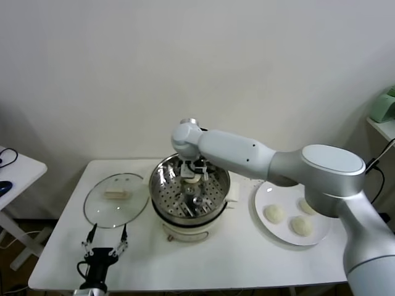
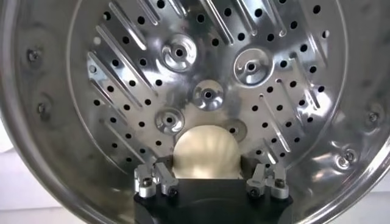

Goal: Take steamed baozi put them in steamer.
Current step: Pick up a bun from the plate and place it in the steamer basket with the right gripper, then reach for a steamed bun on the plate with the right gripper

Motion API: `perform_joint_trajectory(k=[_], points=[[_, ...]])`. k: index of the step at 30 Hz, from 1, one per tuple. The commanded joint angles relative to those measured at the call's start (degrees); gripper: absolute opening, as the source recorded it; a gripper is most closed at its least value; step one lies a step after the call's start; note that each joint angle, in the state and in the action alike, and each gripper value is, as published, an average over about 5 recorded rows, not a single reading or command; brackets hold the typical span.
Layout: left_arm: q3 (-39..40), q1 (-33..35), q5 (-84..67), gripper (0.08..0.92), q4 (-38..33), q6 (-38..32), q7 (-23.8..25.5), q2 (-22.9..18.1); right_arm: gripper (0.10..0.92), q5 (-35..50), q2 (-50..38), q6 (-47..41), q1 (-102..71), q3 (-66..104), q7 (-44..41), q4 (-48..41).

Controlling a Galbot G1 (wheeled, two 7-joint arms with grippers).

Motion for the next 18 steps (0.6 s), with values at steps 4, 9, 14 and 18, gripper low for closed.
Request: perform_joint_trajectory(k=[4,9,14,18], points=[[0.03,-0.02,-0.31,0.823,-0.04,0.26,-0.08,-0.05,0.818,1.73,0.18,-0.06,-0.22,0.34,0.58,-1.0],[0.0,-0.13,-0.28,0.823,-0.1,0.5,-0.11,-0.08,0.823,3.92,-0.36,0.12,0.72,0.82,-0.37,-0.78],[-0.21,-0.03,-0.26,0.823,-0.38,0.69,-0.18,-0.08,0.823,9.32,-3.09,0.01,4.72,1.2,-2.44,2.37],[-0.15,-0.15,-0.11,0.823,-0.57,0.65,-0.43,-0.1,0.823,19.19,-7.31,-1.44,10.45,-0.13,-4.48,5.3]])
